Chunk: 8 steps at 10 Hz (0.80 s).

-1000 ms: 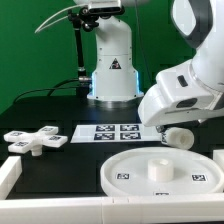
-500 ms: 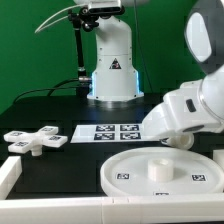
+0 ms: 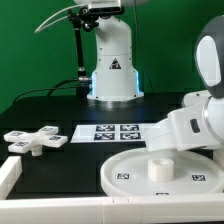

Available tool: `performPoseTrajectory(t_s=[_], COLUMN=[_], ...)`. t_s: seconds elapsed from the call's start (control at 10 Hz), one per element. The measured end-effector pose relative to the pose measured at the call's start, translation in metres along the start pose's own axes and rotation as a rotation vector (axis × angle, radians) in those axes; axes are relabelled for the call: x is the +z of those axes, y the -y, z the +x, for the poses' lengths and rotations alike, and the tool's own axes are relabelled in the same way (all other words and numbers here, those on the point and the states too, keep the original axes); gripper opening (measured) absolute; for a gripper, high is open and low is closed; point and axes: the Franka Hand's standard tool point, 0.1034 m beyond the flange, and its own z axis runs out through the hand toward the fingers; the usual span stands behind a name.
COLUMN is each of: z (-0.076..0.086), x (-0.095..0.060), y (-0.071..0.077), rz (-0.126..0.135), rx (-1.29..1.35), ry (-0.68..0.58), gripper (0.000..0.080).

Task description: Assemble round table

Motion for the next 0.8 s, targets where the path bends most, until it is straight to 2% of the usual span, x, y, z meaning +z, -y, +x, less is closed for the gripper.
performPoseTrajectory(t_s=[0.1, 0.2, 0.3, 0.4, 0.6, 0.8], z=[0.001, 0.001, 0.001, 0.001, 0.001, -0.008], x=[0.001, 0.001, 0.002, 0.002, 0.000, -0.011], y=[-0.001, -0.002, -0.002, -0.001, 0.001, -0.001], rz=[0.001, 0.001, 0.001, -0.001, -0.004, -0.005], rx=[-0.005, -0.010, -0.010, -0.012, -0.015, -0.031], ry=[-0.002, -0.005, -0.004, -0.004, -0.004, -0.011], gripper=[0.0626, 0.0439, 0.0439, 0.0407, 0.0407, 0.0407])
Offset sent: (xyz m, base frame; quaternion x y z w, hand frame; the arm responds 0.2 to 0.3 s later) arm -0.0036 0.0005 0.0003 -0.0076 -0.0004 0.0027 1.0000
